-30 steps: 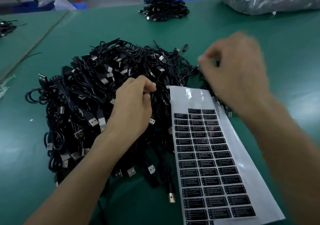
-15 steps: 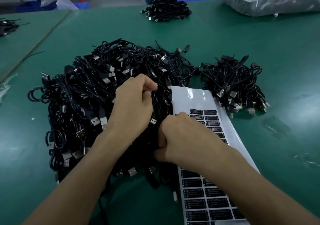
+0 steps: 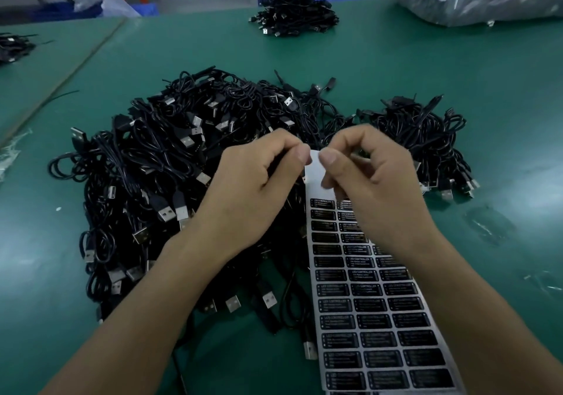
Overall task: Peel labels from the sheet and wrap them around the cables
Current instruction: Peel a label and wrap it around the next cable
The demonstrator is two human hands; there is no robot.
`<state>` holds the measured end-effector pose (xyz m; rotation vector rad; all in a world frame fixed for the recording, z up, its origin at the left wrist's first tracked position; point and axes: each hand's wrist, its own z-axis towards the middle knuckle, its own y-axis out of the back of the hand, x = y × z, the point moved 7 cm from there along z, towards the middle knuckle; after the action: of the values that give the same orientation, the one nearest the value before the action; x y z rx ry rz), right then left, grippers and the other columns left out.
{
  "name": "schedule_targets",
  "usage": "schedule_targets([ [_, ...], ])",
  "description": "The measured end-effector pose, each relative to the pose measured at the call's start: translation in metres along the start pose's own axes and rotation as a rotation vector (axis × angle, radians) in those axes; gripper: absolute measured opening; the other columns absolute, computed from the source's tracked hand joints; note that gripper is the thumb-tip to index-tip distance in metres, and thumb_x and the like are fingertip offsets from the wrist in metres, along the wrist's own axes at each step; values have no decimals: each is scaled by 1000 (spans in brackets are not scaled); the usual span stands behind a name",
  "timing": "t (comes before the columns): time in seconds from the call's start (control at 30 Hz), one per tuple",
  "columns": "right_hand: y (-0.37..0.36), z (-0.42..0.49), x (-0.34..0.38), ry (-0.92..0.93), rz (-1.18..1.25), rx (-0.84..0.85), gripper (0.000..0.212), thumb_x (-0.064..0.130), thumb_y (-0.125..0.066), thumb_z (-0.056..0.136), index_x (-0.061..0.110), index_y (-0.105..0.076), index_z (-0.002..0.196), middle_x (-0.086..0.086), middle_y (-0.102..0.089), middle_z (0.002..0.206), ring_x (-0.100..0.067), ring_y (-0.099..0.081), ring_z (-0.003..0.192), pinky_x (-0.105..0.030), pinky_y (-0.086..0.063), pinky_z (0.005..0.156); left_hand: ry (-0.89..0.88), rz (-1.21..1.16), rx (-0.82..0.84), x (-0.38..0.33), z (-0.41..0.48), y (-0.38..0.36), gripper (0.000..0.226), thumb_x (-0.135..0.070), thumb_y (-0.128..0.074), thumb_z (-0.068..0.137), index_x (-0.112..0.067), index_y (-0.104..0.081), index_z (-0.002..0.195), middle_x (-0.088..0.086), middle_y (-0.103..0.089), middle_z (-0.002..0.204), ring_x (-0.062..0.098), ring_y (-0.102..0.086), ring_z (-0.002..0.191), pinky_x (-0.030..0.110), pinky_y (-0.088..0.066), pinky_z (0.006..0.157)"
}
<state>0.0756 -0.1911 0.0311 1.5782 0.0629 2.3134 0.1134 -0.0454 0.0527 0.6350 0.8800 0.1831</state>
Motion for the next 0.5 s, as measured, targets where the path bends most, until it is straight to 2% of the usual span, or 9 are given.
schedule_targets([
  [0.03,2,-1,1,49,-22,-23,12,20,-62,98,25,-58,88,0,-62,78,-7,-58,63,-23,-45,62,-56,76,-31,-6,0,3,24,-29,-49,104,-19,-67,91,-5,-57,64,14,-52,57,28,-42,55],
  [0.1,5,-2,4,117,-38,-63,14,23,-64,97,32,-56,89,1,-61,83,-12,-61,67,-23,-47,63,-199,292,-134,-22,-2,9,23,-26,-53,103,-16,-71,91,-12,-55,66,11,-49,63,29,-39,65],
  [0.17,6,-5,6,138,-9,-84,14,23,-67,95,34,-60,90,7,-64,83,-13,-65,66,-20,-51,62,-338,478,-272,-36,-7,16,24,-27,-58,102,-15,-74,89,-7,-52,68,17,-48,67,32,-34,71],
  [0.23,4,-6,8,158,-3,-59,4,27,-70,93,29,-66,93,12,-67,81,-12,-66,66,-20,-53,62,-406,589,-350,-45,-11,18,30,-34,-59,101,-17,-77,84,-2,-53,67,22,-49,69,36,-32,75],
  [0.33,9,-8,1,109,-67,-104,11,30,-78,86,25,-73,94,9,-71,77,-13,-67,68,-21,-54,63,-349,697,-316,-42,-9,17,36,-44,-60,100,-19,-76,80,1,-52,71,25,-51,73,38,-30,80],
  [0.4,15,-7,-6,43,-79,-126,11,28,-82,80,29,-74,87,9,-72,76,-12,-66,65,-22,-55,62,-237,747,-255,-33,-6,16,34,-45,-59,99,-19,-75,82,1,-52,76,26,-51,78,38,-29,83],
  [0.5,16,-6,-14,1,-134,-62,20,18,-84,79,35,-74,83,15,-70,75,-9,-61,62,-19,-51,59,-110,778,-135,-19,-4,11,31,-42,-57,99,-19,-74,86,0,-51,83,25,-49,84,40,-30,87],
])
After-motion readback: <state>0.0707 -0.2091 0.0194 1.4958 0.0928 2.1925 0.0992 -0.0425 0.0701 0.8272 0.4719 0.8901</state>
